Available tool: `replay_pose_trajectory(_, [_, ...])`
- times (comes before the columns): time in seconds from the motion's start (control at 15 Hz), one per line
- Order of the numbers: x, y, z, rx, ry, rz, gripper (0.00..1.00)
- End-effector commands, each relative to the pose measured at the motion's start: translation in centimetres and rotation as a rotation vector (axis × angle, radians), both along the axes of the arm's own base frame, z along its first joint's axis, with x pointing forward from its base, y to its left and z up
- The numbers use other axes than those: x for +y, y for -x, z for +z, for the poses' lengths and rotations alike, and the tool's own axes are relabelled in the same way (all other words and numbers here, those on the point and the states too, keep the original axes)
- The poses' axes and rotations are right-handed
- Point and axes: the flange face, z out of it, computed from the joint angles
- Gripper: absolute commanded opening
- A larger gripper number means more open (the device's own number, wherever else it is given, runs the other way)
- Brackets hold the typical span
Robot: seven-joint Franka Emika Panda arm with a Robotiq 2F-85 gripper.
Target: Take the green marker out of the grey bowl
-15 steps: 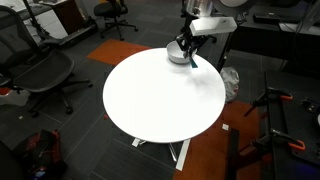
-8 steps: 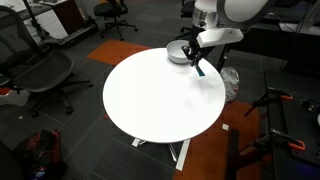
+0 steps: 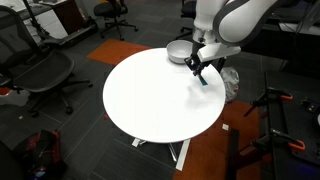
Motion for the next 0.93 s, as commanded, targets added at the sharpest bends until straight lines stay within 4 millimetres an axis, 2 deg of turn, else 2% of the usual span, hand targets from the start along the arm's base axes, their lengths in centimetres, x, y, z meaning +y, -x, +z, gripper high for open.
replay_pose_trajectory(0.0, [-0.2,-0.4,-1.6,-0.014,0.001,0.003,0.05])
replay_pose_trajectory(0.13, [-0.2,-0.5,-2.4,-0.009,-0.001,0.003,0.05])
replay_pose_trajectory(0.2, [-0.3,-0.5,-2.7,-0.003,-0.001,0.002,0.16])
replay_pose_trajectory(0.27, [-0.2,-0.5,-2.8,-0.001,-0.004,0.001,0.44])
replay_pose_trajectory(0.4, [-0.3,-0.4,-2.6,-0.004,0.005,0.002,0.51])
replay_pose_trajectory(0.73, [-0.2,-0.5,-0.5,-0.045,0.023,0.013,0.90])
replay_pose_trajectory(0.87, [0.0,-0.3,0.9,-0.065,0.022,0.026,1.00])
